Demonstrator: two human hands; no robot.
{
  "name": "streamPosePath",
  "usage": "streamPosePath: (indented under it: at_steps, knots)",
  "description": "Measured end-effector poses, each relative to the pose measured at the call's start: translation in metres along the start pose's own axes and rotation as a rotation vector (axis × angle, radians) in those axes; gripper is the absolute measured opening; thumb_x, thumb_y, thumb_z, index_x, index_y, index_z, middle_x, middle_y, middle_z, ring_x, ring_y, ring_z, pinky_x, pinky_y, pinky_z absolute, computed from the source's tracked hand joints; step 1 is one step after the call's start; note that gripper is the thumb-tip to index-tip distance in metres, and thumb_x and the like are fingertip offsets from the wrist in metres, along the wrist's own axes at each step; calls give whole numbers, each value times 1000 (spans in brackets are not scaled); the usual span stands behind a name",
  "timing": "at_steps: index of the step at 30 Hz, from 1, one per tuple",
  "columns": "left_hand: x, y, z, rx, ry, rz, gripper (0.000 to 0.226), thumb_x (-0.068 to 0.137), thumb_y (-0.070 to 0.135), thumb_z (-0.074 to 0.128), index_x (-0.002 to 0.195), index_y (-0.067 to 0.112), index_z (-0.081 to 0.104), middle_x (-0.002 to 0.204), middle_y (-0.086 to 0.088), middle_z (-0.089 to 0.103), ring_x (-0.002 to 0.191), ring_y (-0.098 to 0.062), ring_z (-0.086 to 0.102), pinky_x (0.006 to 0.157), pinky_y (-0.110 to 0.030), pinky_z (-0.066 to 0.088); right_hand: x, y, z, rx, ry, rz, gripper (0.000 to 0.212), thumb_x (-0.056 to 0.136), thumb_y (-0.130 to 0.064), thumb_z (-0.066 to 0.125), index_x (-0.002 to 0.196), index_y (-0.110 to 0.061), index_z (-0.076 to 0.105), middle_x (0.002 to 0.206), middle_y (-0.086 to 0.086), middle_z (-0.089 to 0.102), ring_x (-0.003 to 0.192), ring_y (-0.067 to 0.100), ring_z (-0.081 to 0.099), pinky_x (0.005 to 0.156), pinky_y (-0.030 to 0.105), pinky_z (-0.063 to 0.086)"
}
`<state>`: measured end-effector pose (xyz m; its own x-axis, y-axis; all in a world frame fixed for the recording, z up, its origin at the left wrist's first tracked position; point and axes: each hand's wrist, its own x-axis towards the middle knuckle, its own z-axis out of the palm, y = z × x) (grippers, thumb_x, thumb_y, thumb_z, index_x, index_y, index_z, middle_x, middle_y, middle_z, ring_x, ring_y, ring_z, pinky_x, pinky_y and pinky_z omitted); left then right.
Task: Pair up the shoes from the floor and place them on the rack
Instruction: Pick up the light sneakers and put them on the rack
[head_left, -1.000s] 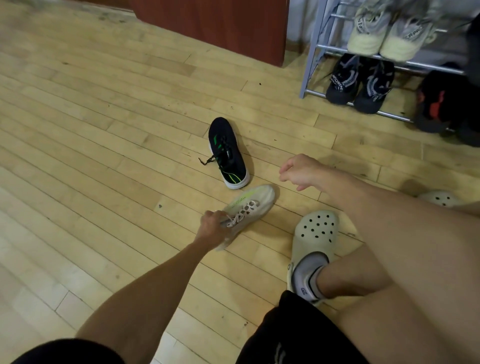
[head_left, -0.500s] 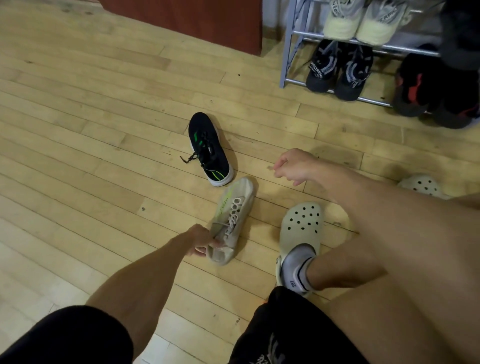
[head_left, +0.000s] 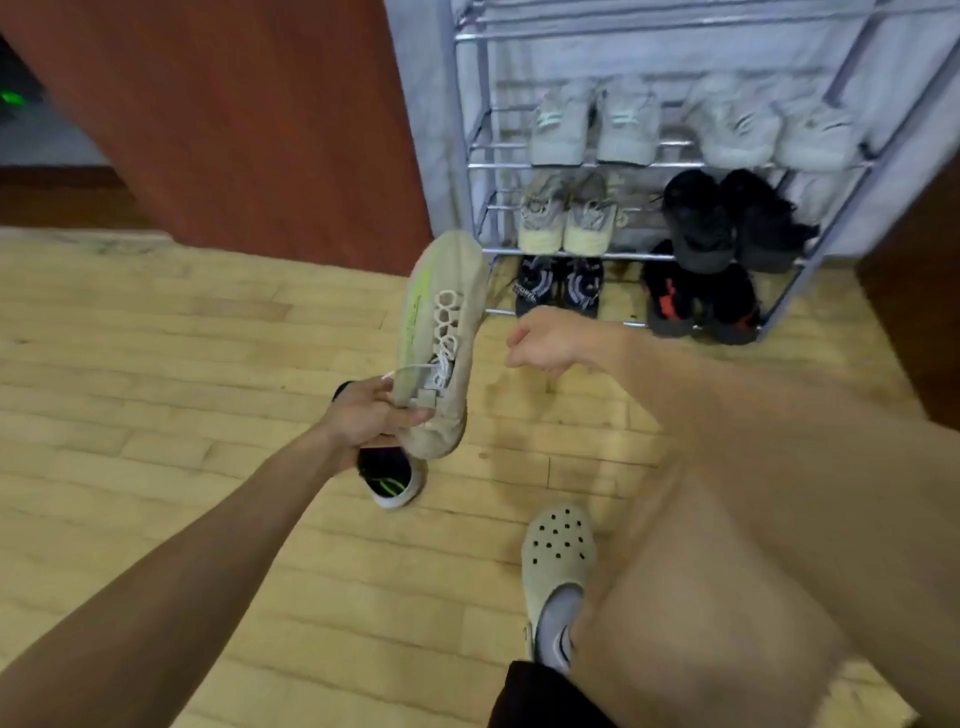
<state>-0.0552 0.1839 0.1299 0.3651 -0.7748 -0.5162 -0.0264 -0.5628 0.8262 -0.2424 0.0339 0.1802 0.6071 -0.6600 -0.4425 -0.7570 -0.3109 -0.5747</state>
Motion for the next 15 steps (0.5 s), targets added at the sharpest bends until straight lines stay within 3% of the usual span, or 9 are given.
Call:
streamPosePath:
  at_steps: [3, 6, 11, 15]
  knots:
    - [-6, 65, 21, 99, 69, 112, 54, 70, 6, 82, 120, 7, 61, 103, -13, 72, 85, -23, 68, 76, -35, 58, -26, 12, -64, -77, 109, -36, 39, 86, -23, 61, 115, 3, 65, 96, 21, 65, 74, 28, 57, 68, 32, 48]
    - [-18, 133, 63, 174, 73, 252, 45, 69, 5, 82, 112, 9, 67, 97, -10, 72, 79, -20, 66, 67, -30, 56, -63, 46, -123, -113, 217, -21, 40, 87, -29, 62, 110, 3, 67, 97, 13, 69, 87, 30, 63, 80, 36, 50]
    - [-32, 222, 163, 190, -59, 361, 40, 72, 6, 80, 109, 10, 67, 100, -8, 72, 89, -25, 68, 78, -36, 57, -136, 145, -182, 27, 352, 108, 32, 91, -26, 63, 116, -7, 67, 111, 8, 65, 91, 20, 58, 74, 30, 48]
    - [-45, 255, 259, 231, -200, 383, 27, 77, 5, 75, 102, 8, 64, 86, -3, 69, 72, -17, 65, 48, -20, 56, -196, 234, -188, 142, 422, 268, 34, 93, -25, 60, 121, -7, 65, 122, 11, 63, 111, 30, 62, 93, 41, 54]
